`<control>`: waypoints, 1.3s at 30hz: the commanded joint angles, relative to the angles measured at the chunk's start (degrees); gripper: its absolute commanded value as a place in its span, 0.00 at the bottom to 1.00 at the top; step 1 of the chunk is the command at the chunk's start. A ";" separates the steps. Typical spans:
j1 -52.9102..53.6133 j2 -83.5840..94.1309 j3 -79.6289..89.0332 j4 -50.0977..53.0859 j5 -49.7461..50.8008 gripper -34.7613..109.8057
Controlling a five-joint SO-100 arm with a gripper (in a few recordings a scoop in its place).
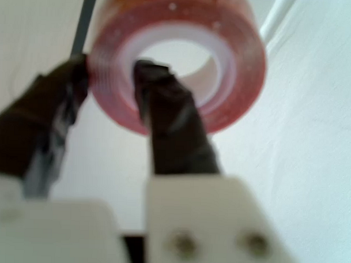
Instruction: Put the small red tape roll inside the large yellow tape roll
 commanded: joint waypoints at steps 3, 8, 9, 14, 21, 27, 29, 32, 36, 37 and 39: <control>-3.08 -2.55 -11.25 -4.13 1.85 0.24; -6.06 -8.44 -13.45 -6.15 1.85 0.24; -6.59 -9.58 -14.06 -6.59 1.85 0.24; -7.73 -16.44 -19.78 -6.86 1.85 0.24; -6.50 -18.46 -21.36 -7.47 1.85 0.26; -4.66 -16.70 -21.53 -1.14 1.49 0.32; -4.22 -15.64 -21.80 2.90 1.49 0.33; -2.99 -14.68 -23.64 10.55 1.85 0.35; -0.79 -12.74 -27.69 21.80 1.85 0.35; -0.26 -12.04 -28.83 24.87 1.85 0.32; 0.88 -11.43 -33.57 33.05 1.85 0.24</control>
